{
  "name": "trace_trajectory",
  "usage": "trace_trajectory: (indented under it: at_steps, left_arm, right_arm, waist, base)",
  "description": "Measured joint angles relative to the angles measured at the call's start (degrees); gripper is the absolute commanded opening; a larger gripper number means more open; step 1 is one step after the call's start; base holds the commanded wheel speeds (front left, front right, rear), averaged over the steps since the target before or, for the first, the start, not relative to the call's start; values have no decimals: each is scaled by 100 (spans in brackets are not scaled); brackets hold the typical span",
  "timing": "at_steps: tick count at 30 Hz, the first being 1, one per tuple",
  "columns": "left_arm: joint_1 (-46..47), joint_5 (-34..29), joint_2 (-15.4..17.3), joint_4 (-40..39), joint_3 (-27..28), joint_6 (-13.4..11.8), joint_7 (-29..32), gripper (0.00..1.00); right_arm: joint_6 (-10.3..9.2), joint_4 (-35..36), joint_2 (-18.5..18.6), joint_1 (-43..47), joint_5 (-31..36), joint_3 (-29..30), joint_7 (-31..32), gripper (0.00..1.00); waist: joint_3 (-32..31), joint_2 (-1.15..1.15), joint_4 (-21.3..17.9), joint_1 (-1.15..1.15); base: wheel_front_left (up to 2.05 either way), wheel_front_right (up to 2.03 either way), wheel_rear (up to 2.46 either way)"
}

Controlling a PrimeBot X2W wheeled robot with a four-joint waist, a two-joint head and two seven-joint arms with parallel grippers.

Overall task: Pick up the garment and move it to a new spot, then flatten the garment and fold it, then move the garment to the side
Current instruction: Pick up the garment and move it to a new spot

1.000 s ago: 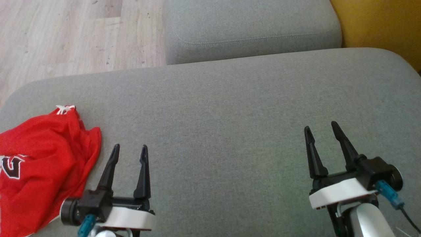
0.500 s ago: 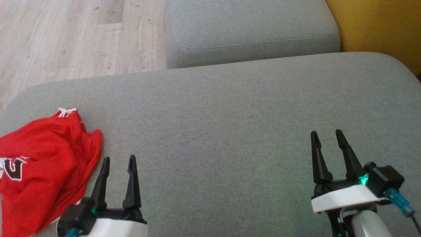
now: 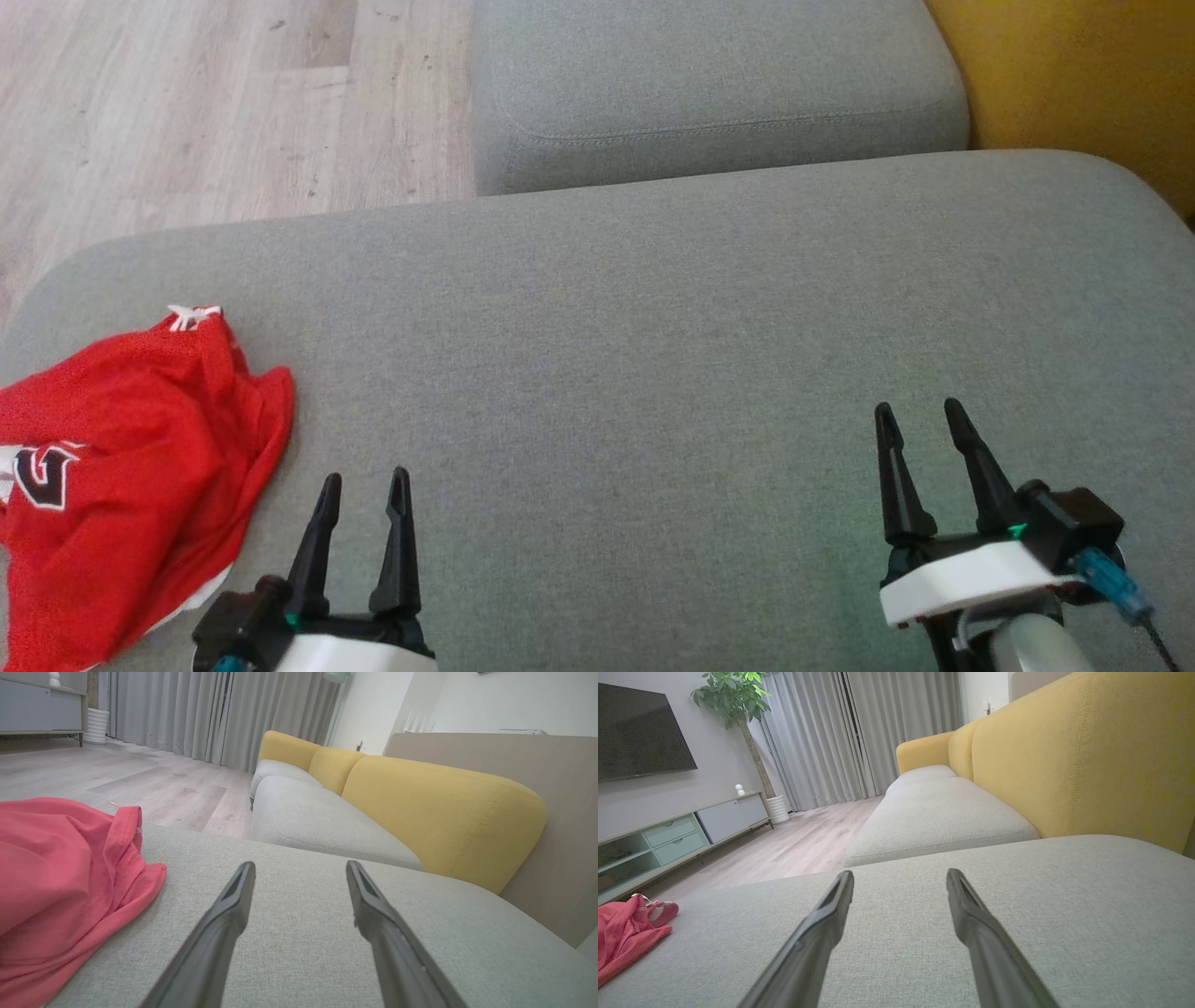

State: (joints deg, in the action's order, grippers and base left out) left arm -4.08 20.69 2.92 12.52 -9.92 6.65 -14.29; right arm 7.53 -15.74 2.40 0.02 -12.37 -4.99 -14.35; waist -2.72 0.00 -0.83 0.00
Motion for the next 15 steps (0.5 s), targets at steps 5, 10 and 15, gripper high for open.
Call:
trace_trajectory:
  at_steps: [5, 10, 15]
  left_arm:
    - [7, 12, -1, 0, 45, 42, 0, 100]
    - [10, 141, -1, 0, 111, 40, 0, 100]
    - [13, 141, -2, 1, 220, 32, 0, 100]
  right_arm:
    - [0, 0, 0, -1, 0, 4, -1, 100]
    - [0, -20, 0, -1, -78, -104, -1, 100]
    - [0, -47, 1, 0, -125, -259, -1, 100]
  waist:
    - [-5, 0, 41, 0]
    - [-11, 0, 115, 0]
    - [-26, 0, 296, 0]
  base:
    - [0, 0, 0]
    - [0, 0, 0]
    - [0, 0, 0]
